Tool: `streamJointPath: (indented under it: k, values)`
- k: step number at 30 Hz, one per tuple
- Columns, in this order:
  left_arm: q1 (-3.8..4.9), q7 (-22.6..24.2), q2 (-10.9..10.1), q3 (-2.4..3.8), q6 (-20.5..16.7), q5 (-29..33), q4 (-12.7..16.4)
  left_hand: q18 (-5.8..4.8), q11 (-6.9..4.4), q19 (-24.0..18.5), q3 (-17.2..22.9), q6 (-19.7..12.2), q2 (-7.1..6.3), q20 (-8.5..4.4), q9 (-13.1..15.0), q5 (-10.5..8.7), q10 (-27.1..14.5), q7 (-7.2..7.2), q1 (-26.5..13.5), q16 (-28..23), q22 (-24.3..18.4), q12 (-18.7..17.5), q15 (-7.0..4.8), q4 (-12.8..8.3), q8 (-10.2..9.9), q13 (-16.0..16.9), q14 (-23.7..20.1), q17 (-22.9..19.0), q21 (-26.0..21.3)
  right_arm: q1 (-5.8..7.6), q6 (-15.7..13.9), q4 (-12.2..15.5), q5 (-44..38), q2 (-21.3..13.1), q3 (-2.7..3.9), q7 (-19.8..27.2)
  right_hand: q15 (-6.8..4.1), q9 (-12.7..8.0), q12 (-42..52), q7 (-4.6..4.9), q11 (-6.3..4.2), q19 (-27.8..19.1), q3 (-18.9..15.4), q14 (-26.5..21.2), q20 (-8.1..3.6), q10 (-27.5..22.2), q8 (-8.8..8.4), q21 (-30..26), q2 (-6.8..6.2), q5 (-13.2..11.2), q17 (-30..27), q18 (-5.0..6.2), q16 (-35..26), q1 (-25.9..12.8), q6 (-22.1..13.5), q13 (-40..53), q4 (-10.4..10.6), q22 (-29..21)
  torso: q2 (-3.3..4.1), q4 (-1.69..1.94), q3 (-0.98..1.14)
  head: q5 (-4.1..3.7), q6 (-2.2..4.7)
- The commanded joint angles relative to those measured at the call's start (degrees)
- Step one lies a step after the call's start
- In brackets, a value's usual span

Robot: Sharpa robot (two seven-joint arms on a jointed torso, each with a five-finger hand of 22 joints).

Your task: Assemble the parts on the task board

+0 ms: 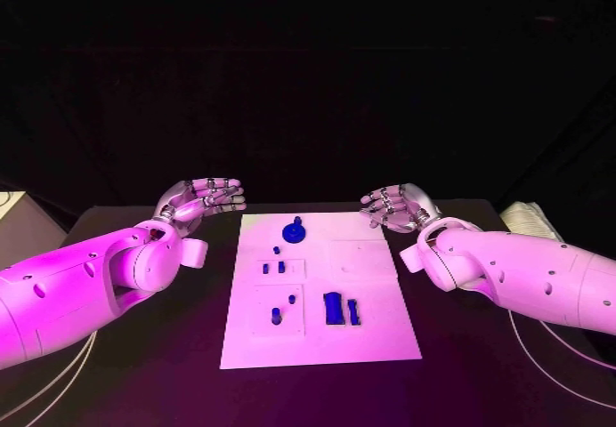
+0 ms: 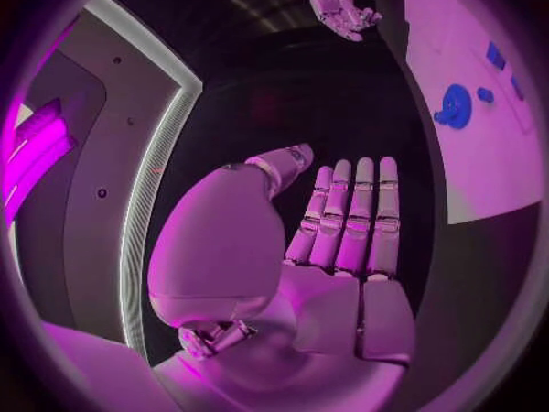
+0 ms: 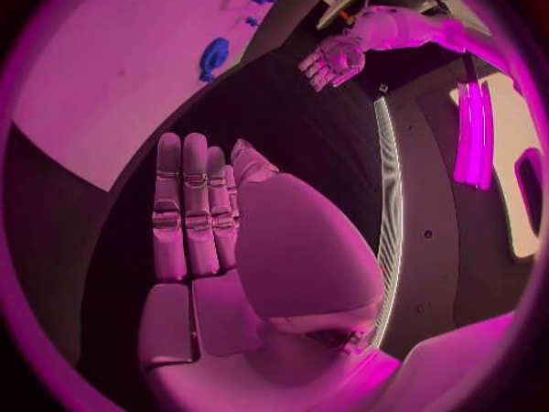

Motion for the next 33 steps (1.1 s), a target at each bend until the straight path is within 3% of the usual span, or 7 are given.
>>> streamJointPath:
  k: [1,2,4,5,13,14,33]
  values:
    - [-0.04,3.4,1.3,0.03,-3.3,3.0,-1.8,0.47,0.18,-0.6,0.2,-0.3,0.3,0.33,-0.3,0.09,-0.3,-0.19,0.1,-1.1,-0.8,-0.7,0.21,0.4,-0.4,0.0,-0.7,-0.4,-1.3,0.06,7.6,-3.4,10.4,1.2,0.32,7.3,1.31,-1.4,-4.6,0.35,0.52,-1.9,6.5,-0.3,1.12,1.4,-1.68,-0.8,-2.26,-0.3,-3.7,0.61,-7.0,-1.7,0.9,-8.7,-0.3,-5.3,-0.47,0.35,0.16,-0.2,0.82]
    - [-0.01,0.5,0.8,0.0,-0.7,0.5,-1.2,-9.7,-9.93,-45.2,-33.3,-47.9,11.11,-15.41,-17.3,-8.86,-17.8,-11.92,-23.3,-13.2,-13.0,-6.7,-8.53,-3.8,-15.3,-3.7,-52.3,-16.0,-16.0,0.03,1.6,-2.1,2.6,0.9,0.25,1.6,-2.49,-21.9,-12.1,-10.15,-6.13,-19.5,-12.5,-19.5,-8.68,-18.1,-12.28,-4.3,6.27,-7.3,-34.2,-9.81,-26.5,-27.9,-52.5,-25.2,-16.4,-49.8,-0.17,0.08,0.03,0.01,0.37]
    - [-0.09,0.5,0.8,0.01,-1.1,0.6,-0.9,-9.7,-9.93,-45.2,-33.3,-47.9,11.11,-15.41,-17.3,-8.86,-59.3,-11.92,-25.7,-13.2,-13.0,-6.7,-8.53,-3.8,-15.3,-3.7,-52.3,-16.0,-16.0,-0.08,1.4,-1.9,2.9,0.9,0.36,1.7,-2.49,-21.9,-12.1,-10.15,-6.13,-22.0,-12.5,-21.8,-8.68,-20.1,-12.28,-4.3,6.27,-7.3,-34.2,-9.81,-26.5,-31.0,-52.5,-25.2,-16.4,-49.8,-0.35,0.01,0.07,0.12,0.51]
    - [-0.16,0.6,0.8,0.02,-1.4,0.6,-0.7,-9.7,-9.93,-45.2,-33.3,-47.9,11.11,-15.41,-17.3,-8.86,-59.3,-11.92,-27.5,-13.2,-13.0,-6.7,-8.53,-3.8,-15.3,-3.7,-52.3,-16.0,-16.0,-0.2,1.2,-1.6,3.3,0.8,0.47,1.8,-2.49,-21.9,-12.1,-10.15,-6.13,-62.1,-12.5,-23.2,-8.68,-21.6,-12.28,-4.3,6.27,-7.3,-34.2,-9.81,-26.5,-33.1,-52.5,-25.2,-16.4,-49.8,-0.52,-0.06,0.12,0.23,0.65]
    - [-1.92,1.6,0.5,0.26,-9.1,1.1,3.8,-9.7,-9.93,-45.2,-33.3,-47.9,11.11,-15.41,-17.3,-8.86,-59.3,-11.92,-77.5,-13.2,-13.0,-6.7,-8.53,-3.8,-15.3,-3.7,-52.3,-16.0,-16.0,-2.78,-2.4,3.8,11.0,0.5,2.93,4.8,-2.49,-21.9,-12.1,-10.15,-6.13,-62.1,-12.5,-64.6,-8.68,-62.6,-12.28,-4.3,6.27,-7.3,-34.2,-9.81,-26.5,-49.8,-52.5,-25.2,-16.4,-49.8,-4.21,-1.55,0.99,2.58,3.66]
    - [-2.26,1.8,0.4,0.3,-10.6,1.2,4.7,-9.7,-9.93,-45.2,-33.3,-47.9,11.11,-15.41,-17.3,-8.86,-59.3,-11.92,-77.5,-13.2,-13.0,-6.7,-8.53,-3.8,-15.3,-3.7,-52.3,-16.0,-16.0,-3.26,-3.1,4.9,12.4,0.5,3.4,5.4,-2.49,-21.9,-12.1,-10.15,-6.13,-62.1,-12.5,-64.6,-8.68,-62.6,-12.28,-4.3,6.27,-7.3,-34.2,-9.81,-26.5,-90.0,-52.5,-25.2,-16.4,-49.8,-4.67,-1.74,1.1,2.87,4.03]
    - [-7.35,4.6,-0.4,0.98,-32.9,2.6,17.9,-9.7,-9.93,-45.2,-33.3,-47.9,11.11,-15.41,-17.3,-8.86,-59.3,-11.92,-77.5,-13.2,-13.0,-6.7,-8.53,-3.8,-15.3,-3.7,-52.3,-16.0,-16.0,-8.5,-10.6,16.0,28.1,-0.1,8.41,11.5,-2.49,-21.9,-12.1,-10.15,-6.13,-62.1,-12.5,-64.6,-8.68,-62.6,-12.28,-4.3,6.27,-7.3,-34.2,-9.81,-26.5,-90.0,-52.5,-25.2,-16.4,-49.8,-6.33,-2.41,1.49,3.92,5.38]
